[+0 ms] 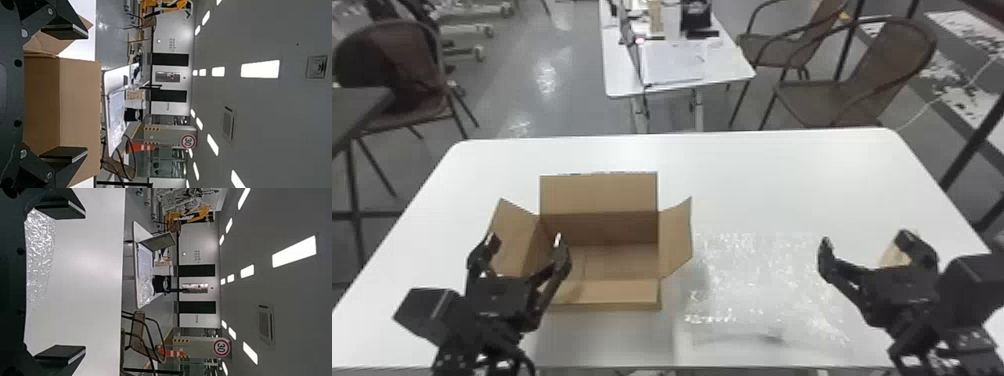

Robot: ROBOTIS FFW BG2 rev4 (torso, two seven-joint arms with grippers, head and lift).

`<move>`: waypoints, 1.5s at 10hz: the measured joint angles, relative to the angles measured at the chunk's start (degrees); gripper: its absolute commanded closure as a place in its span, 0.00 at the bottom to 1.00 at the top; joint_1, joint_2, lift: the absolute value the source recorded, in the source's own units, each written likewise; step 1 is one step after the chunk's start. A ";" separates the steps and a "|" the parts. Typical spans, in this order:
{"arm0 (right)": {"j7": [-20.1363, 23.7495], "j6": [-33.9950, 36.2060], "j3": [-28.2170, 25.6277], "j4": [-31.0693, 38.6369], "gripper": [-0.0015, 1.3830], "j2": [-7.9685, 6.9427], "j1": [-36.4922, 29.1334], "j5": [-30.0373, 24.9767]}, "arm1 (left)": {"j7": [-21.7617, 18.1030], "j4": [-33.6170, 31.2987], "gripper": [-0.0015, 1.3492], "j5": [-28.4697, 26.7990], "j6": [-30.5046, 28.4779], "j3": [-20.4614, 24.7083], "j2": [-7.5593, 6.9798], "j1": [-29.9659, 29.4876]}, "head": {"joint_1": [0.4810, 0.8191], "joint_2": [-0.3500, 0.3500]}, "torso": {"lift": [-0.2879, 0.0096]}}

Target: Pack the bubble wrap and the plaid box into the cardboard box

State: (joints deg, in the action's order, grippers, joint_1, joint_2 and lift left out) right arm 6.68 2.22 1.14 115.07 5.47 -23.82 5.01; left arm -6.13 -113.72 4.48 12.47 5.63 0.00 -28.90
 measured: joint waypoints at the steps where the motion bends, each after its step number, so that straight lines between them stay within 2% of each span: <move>1: 0.00 0.12 0.00 0.01 0.07 0.05 0.00 0.06 | -0.02 -0.01 0.19 0.00 -0.04 0.00 0.00 -0.01 | 0.63 0.61 | 0.56; 8: 0.00 0.18 0.00 0.06 0.07 0.06 -0.01 0.18 | -0.38 -0.12 0.19 0.02 -0.67 0.10 0.00 0.16 | 0.63 0.61 | 0.56; 11: 0.00 0.41 0.00 0.06 0.07 0.11 -0.07 0.38 | -0.57 -1.15 0.19 -0.36 -3.71 2.88 0.00 1.05 | 0.63 0.64 | 0.56; 13: 0.00 0.62 0.00 0.06 0.07 0.19 -0.07 0.52 | -2.50 -2.71 0.19 -0.06 -8.81 6.73 0.00 2.48 | 0.63 0.69 | 0.56; 14: 0.00 0.75 0.00 0.06 0.07 0.23 -0.03 0.56 | -3.10 -4.17 0.19 0.64 -13.36 8.96 0.00 3.03 | 0.63 0.71 | 0.56; 15: 0.05 1.02 0.08 0.05 0.07 0.27 0.04 0.60 | -5.46 -5.15 0.19 2.03 -17.85 11.75 0.00 3.95 | 0.63 0.75 | 0.56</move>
State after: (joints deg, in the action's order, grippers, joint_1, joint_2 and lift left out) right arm 6.73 3.24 1.23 115.13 5.74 -23.78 5.61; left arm -11.59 -118.87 6.51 -5.38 17.38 0.00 -24.95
